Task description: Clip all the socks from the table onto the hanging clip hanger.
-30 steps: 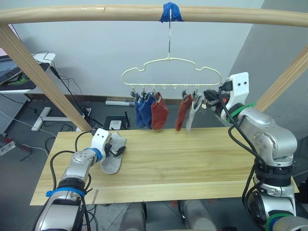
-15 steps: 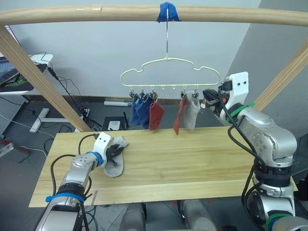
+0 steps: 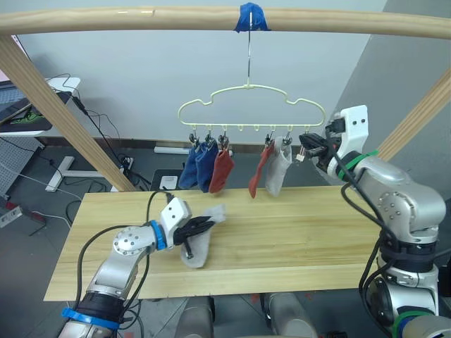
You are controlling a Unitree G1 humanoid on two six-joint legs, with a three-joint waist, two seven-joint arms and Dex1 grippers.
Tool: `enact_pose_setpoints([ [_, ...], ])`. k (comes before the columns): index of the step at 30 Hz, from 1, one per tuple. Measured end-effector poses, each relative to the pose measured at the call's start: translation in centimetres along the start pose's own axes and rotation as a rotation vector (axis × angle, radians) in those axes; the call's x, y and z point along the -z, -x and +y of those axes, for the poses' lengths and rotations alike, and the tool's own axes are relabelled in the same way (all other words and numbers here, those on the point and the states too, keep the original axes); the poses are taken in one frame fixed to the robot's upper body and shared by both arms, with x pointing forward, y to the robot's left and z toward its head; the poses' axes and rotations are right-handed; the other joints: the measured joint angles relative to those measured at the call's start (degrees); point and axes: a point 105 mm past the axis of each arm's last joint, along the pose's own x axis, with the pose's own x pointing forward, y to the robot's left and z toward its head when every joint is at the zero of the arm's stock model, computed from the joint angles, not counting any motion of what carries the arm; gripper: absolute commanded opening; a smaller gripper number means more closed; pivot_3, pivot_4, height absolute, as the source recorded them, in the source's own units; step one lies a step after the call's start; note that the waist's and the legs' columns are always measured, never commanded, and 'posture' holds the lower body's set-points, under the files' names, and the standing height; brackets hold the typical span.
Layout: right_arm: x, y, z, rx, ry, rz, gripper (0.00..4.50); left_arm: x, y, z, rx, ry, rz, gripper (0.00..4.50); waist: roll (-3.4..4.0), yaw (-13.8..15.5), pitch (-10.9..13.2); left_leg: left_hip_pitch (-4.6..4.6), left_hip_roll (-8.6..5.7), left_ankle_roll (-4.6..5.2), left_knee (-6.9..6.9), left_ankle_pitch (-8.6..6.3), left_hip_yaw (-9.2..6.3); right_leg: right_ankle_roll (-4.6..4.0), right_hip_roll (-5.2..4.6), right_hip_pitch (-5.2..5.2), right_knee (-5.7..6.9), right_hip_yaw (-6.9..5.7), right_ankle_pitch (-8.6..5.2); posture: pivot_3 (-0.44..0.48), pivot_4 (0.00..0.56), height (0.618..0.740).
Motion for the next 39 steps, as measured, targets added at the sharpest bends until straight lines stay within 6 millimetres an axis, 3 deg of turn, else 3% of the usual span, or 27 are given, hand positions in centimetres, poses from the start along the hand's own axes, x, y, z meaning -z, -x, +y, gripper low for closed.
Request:
enact_pose_setpoints([
  [3,0.0,0.3,0.2,-0.026,-0.089,0.029,0.0,-2.5,-1.0,-0.2,0.015,-0.087,-0.091,0.01,0.0,-0.2,0.0,0.02,0.0,0.0,0.01,0.0,0.0,-0.01,0.03,0.01,0.02,0.0,-0.01,-0.145,0.183,0.74],
  [6,0.2,0.4,0.6,-0.054,-0.169,0.057,0.0,-3.5,-1.8,-0.4,0.026,-0.126,-0.14,0.01,0.0,-0.4,0.0,0.0,0.0,0.01,0.0,0.0,0.01,0.01,0.04,0.0,0.01,0.01,0.0,-0.152,0.184,0.74],
  [12,0.6,0.0,2.3,-0.088,-0.406,0.107,0.0,-6.9,-5.2,0.5,0.007,-0.278,-0.253,0.01,0.01,-0.3,0.0,-0.04,-0.02,0.01,0.06,0.0,-0.01,0.04,0.05,0.0,0.02,0.01,0.02,-0.157,0.187,0.74],
  [21,0.3,0.2,1.9,-0.045,-0.462,0.078,0.0,-6.7,-7.0,0.6,0.002,-0.258,-0.267,0.01,0.03,-0.8,0.0,-0.05,-0.02,0.02,-0.01,-0.01,-0.02,0.06,0.05,-0.02,0.01,0.01,-0.02,-0.171,0.19,0.74],
  [39,-0.2,0.5,2.2,-0.05,-0.487,0.054,0.0,-6.6,-7.9,0.9,-0.018,-0.279,-0.264,0.01,0.03,-1.9,0.0,-0.06,-0.02,0.02,-0.02,-0.01,-0.03,0.07,0.05,-0.02,0.0,0.01,-0.03,-0.175,0.189,0.74],
])
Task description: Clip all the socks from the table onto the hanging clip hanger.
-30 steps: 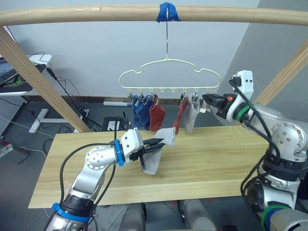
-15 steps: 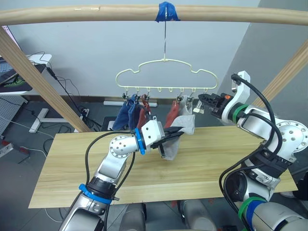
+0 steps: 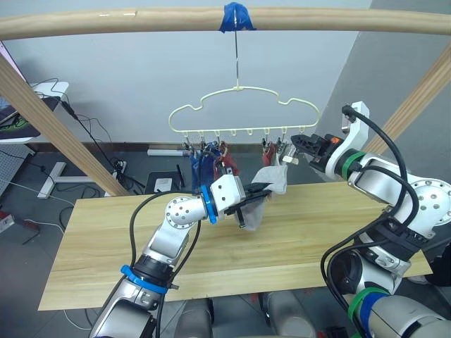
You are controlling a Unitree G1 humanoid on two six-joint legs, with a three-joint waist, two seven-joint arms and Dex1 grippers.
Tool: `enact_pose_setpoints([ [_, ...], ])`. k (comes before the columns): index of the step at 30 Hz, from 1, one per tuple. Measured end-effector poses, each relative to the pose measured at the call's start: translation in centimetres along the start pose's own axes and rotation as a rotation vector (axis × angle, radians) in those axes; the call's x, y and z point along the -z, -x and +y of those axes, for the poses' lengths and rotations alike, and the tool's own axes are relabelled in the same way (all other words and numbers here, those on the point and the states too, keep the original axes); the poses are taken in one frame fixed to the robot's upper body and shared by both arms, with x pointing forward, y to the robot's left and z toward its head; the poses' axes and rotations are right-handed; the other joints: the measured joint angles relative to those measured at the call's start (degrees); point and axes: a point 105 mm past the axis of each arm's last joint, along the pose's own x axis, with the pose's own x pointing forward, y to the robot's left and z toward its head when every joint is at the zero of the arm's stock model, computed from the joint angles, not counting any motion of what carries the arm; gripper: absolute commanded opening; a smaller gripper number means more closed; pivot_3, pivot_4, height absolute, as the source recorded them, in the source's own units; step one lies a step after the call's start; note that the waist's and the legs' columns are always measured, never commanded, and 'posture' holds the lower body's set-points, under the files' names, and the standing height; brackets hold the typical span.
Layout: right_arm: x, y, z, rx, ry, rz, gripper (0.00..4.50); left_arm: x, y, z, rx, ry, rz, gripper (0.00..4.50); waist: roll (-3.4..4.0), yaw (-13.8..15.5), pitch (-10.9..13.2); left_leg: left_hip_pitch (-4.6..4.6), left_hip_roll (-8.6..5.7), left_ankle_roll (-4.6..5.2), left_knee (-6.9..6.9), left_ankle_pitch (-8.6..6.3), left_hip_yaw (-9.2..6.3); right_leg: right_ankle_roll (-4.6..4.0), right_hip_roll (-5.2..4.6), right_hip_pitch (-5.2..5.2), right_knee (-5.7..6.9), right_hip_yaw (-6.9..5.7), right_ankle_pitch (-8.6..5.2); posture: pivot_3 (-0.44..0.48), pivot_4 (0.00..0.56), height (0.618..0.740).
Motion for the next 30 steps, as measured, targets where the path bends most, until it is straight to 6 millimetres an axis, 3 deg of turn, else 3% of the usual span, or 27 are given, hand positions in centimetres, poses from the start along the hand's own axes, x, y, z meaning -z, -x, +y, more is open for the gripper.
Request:
enact_pose_setpoints([
  [27,0.7,0.0,0.5,-0.017,-0.016,0.025,0.0,-0.2,-1.6,1.4,-0.057,-0.02,-0.019,0.01,0.0,0.0,0.0,-0.05,0.0,0.0,-0.01,0.0,0.0,0.02,0.0,-0.01,-0.06,-0.01,-0.01,-0.181,0.182,0.74],
  [30,0.6,0.1,0.5,-0.021,-0.013,0.025,0.68,-0.3,-1.7,1.5,-0.056,-0.025,-0.024,0.0,0.0,-0.1,0.0,-0.05,0.0,0.0,-0.02,0.0,0.0,0.02,0.0,-0.02,-0.07,0.0,-0.01,-0.183,0.181,0.74],
])
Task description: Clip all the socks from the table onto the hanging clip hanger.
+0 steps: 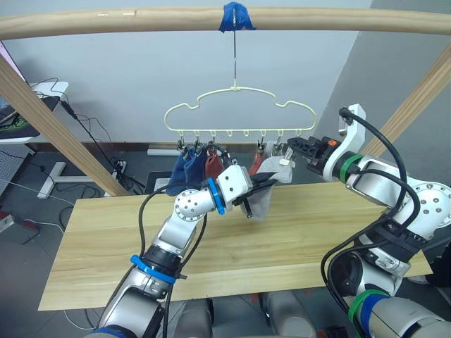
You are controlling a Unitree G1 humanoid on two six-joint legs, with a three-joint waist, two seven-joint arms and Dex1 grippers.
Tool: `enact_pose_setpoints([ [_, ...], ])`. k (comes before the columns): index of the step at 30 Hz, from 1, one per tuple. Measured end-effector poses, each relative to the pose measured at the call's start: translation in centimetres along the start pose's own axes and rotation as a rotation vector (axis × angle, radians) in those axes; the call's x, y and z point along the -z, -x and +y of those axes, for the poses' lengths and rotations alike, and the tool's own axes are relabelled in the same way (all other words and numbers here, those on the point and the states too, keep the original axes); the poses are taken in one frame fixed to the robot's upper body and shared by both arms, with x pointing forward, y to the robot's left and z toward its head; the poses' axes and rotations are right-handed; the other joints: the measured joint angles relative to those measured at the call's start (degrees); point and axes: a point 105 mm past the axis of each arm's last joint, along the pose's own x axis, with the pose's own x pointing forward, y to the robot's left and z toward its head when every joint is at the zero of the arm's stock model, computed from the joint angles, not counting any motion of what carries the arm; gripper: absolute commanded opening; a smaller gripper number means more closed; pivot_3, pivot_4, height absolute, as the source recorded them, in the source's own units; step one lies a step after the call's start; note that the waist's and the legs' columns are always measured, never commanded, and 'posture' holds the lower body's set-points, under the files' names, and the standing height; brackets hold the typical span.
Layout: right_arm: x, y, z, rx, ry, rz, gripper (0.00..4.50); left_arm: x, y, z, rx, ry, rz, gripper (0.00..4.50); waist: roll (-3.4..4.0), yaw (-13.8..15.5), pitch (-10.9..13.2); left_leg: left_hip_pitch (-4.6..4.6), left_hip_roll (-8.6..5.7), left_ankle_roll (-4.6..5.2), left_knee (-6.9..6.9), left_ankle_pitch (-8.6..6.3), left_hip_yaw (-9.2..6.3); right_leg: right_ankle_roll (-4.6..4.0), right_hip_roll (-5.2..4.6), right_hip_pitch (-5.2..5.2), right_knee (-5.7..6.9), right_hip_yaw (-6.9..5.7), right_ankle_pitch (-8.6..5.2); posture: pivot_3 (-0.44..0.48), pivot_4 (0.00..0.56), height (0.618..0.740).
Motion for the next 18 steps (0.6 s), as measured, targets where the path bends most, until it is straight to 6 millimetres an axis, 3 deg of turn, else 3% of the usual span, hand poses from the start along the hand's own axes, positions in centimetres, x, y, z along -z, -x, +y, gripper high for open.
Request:
enact_pose_setpoints([
  [11,-0.2,0.5,-0.4,0.009,0.016,0.0,4.37,-0.5,-0.8,0.2,0.002,-0.003,-0.028,0.0,0.0,-0.1,0.0,-0.04,-0.01,0.0,0.01,0.0,0.0,0.01,0.0,0.0,-0.04,0.0,0.0,-0.202,0.179,0.74],
  [14,-0.5,1.9,-1.5,0.088,0.181,0.028,4.44,-0.4,-1.0,0.1,0.008,0.0,-0.031,0.0,0.03,0.0,0.0,-0.16,-0.03,0.0,0.01,0.0,-0.03,0.04,-0.02,-0.05,-0.15,-0.02,-0.01,-0.207,0.18,0.74],
  [18,-0.8,3.8,-3.1,0.19,0.463,0.02,4.5,-0.4,-1.3,-0.1,0.025,0.021,-0.036,1.04,0.06,-0.1,0.0,-0.29,-0.02,0.01,-0.05,-0.01,-0.01,0.14,-0.03,-0.04,-0.55,-0.04,0.03,-0.221,0.184,0.74],
])
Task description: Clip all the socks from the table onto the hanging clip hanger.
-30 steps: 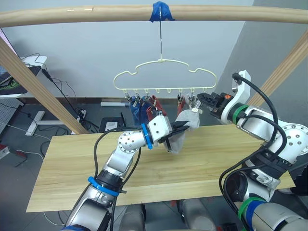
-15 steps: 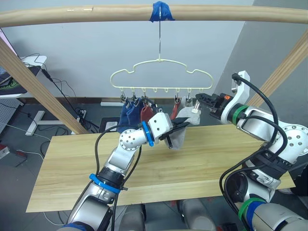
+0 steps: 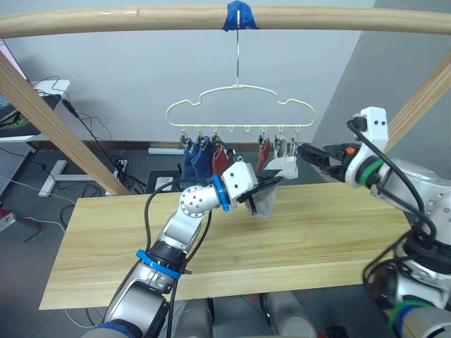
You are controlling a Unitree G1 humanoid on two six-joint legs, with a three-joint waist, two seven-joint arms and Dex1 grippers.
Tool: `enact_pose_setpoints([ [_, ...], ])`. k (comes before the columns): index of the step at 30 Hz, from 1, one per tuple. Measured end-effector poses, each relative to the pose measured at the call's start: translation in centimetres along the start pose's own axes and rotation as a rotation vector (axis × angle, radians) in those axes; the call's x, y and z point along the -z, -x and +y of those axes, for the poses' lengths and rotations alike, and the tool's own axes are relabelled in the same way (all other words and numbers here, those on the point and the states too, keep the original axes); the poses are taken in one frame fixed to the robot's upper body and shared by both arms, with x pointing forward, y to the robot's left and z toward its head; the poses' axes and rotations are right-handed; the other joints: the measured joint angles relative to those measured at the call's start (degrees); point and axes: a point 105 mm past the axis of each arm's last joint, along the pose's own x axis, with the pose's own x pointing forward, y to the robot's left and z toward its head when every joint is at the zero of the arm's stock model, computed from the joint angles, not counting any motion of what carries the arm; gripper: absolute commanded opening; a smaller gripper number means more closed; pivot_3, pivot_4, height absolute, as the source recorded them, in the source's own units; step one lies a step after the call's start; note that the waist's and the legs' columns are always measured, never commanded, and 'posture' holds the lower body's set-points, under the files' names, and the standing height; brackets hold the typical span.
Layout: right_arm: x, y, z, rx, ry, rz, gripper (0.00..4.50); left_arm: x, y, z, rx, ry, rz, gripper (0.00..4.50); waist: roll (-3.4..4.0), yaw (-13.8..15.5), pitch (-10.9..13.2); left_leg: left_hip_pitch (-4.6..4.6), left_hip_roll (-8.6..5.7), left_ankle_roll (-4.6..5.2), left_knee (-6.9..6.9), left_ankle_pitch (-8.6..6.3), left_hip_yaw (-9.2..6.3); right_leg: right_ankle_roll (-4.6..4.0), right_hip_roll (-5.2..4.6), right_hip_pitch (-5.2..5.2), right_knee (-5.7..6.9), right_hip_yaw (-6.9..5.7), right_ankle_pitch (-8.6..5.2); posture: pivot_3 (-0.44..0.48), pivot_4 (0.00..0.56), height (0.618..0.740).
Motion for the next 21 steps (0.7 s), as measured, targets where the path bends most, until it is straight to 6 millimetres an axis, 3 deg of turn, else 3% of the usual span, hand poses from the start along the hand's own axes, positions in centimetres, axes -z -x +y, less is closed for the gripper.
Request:
enact_pose_setpoints([
  [8,0.1,1.4,1.1,-0.156,0.214,-0.148,4.5,0.8,0.2,-0.1,0.03,0.1,0.039,3.28,0.0,-0.5,0.0,-0.05,0.0,0.01,0.05,0.0,0.04,0.11,0.0,0.0,-0.09,0.01,0.04,-0.213,0.184,0.74],
  [12,0.4,1.5,1.9,-0.232,0.312,-0.188,4.5,1.7,2.9,0.7,0.004,0.168,0.108,4.45,-0.01,-1.1,0.0,-0.02,0.01,0.0,0.04,0.0,0.04,0.13,0.0,0.01,-0.07,0.02,0.05,-0.205,0.185,0.74],
  [15,1.6,1.4,1.3,-0.232,0.353,-0.154,4.5,2.5,5.6,1.6,-0.057,0.24,0.174,4.45,-0.01,-1.0,0.0,-0.03,0.01,0.0,0.06,0.0,0.04,0.13,-0.01,0.01,-0.08,0.02,0.05,-0.191,0.187,0.74],
  [19,1.6,1.3,1.5,-0.259,0.347,-0.171,4.5,2.8,9.1,2.2,-0.142,0.355,0.245,4.45,-0.01,-1.0,0.0,-0.03,0.02,0.0,0.05,0.0,0.01,0.12,-0.01,0.01,-0.06,0.0,0.05,-0.154,0.186,0.74],
  [21,2.1,1.2,1.8,-0.281,0.336,-0.164,4.5,3.7,13.2,2.4,-0.255,0.465,0.342,4.45,-0.01,-1.3,0.0,0.07,0.12,0.01,-0.03,-0.01,0.06,0.07,0.03,0.03,-0.04,0.02,0.02,-0.132,0.183,0.74],
])
